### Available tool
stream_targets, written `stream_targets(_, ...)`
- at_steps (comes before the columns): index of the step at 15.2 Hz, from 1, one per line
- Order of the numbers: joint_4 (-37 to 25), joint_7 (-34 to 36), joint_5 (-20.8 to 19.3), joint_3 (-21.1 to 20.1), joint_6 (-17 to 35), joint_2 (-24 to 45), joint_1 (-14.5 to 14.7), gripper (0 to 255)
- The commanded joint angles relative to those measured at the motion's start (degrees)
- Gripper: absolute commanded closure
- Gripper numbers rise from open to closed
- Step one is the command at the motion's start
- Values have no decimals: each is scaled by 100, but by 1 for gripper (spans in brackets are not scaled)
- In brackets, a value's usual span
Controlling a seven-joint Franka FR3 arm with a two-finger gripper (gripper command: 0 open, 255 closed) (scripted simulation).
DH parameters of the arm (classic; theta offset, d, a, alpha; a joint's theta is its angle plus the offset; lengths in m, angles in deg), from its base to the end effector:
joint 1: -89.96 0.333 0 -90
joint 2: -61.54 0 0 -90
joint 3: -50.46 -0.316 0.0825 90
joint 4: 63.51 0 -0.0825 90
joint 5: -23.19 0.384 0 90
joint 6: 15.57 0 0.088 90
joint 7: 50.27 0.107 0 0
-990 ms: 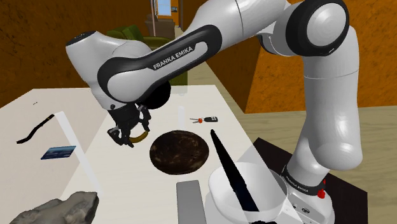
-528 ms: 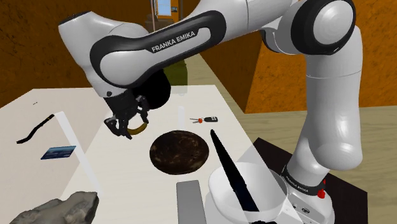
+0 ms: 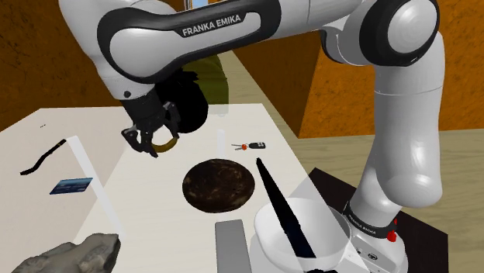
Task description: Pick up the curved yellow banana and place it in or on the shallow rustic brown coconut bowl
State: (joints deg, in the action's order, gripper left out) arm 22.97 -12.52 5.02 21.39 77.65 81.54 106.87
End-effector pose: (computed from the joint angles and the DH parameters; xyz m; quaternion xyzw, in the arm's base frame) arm 0.4914 0.4049 0.4713 0.9890 0.0899 -0.0206 0.1156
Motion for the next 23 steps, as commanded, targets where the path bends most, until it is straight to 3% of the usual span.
stream_targets(1,-134,-22,10,-7,-143,-10,16,255)
stream_targets(3,-264,-45,14,-11,-272,-13,30,255)
stream_targets(9,1698,-127,725,-156,334,-1579,-305,255)
stream_targets(15,3224,-363,1462,-126,604,-3070,-270,255)
stream_targets(23,3761,-269,1466,-155,1142,-3061,-236,255)
